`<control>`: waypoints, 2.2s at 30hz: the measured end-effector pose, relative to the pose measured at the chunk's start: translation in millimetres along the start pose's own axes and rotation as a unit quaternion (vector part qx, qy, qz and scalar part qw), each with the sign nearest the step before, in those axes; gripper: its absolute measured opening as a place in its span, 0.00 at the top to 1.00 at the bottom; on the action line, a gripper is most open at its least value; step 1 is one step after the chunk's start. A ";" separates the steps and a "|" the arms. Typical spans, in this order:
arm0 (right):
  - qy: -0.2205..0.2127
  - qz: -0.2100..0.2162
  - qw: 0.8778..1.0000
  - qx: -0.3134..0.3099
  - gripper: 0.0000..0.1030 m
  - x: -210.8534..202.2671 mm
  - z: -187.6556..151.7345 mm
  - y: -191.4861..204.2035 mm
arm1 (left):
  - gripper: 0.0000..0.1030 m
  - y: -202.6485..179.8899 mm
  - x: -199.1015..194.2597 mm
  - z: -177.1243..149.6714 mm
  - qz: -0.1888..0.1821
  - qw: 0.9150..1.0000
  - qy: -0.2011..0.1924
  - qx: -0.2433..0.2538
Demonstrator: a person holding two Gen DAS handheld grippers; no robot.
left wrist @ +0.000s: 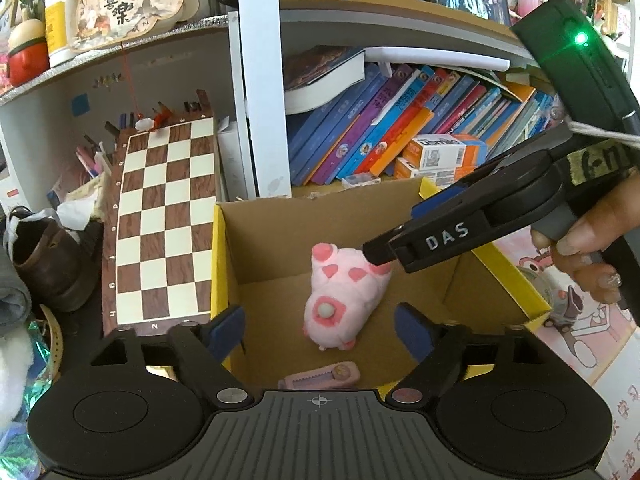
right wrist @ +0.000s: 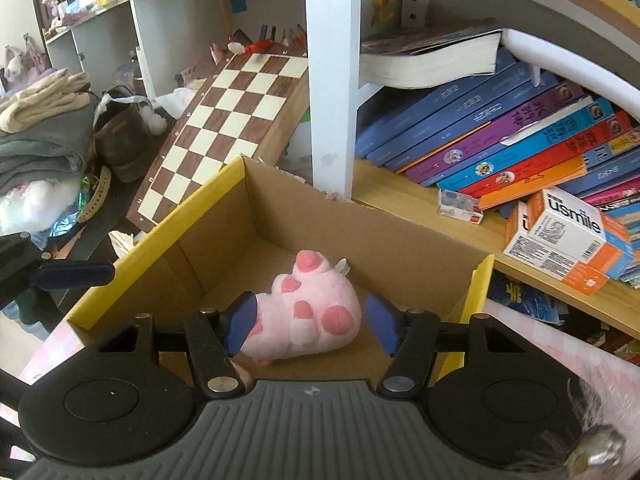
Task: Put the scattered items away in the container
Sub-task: 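Withdraw both tools up from the yellow box, then move both tools toward the toy car and white sponge block on the mat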
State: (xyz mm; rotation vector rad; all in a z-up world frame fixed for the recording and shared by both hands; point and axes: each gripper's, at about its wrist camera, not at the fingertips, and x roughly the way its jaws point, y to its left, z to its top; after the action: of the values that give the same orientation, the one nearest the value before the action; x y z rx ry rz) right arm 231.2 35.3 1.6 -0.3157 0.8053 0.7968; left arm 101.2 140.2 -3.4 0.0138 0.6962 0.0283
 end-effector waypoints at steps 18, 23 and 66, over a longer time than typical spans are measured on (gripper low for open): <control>-0.035 -0.026 0.999 0.024 0.39 -65.7 -28.2 5.2 | 0.15 -9.8 -36.1 -9.0 0.016 1.000 -0.012 0.003; -0.038 -0.038 0.998 0.029 0.39 -79.0 -42.2 6.4 | 0.15 -14.6 -44.7 -12.6 0.013 1.000 -0.013 -0.008; -0.041 -0.123 0.986 0.100 0.18 -165.2 -179.6 0.5 | 0.09 -95.0 -85.3 -43.0 0.010 1.000 0.005 0.024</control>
State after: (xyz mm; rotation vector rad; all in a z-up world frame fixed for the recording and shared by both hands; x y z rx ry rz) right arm 66.6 -144.8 4.7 -0.1963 0.7454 0.4894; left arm 10.2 42.8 16.1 0.0662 0.7060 0.0317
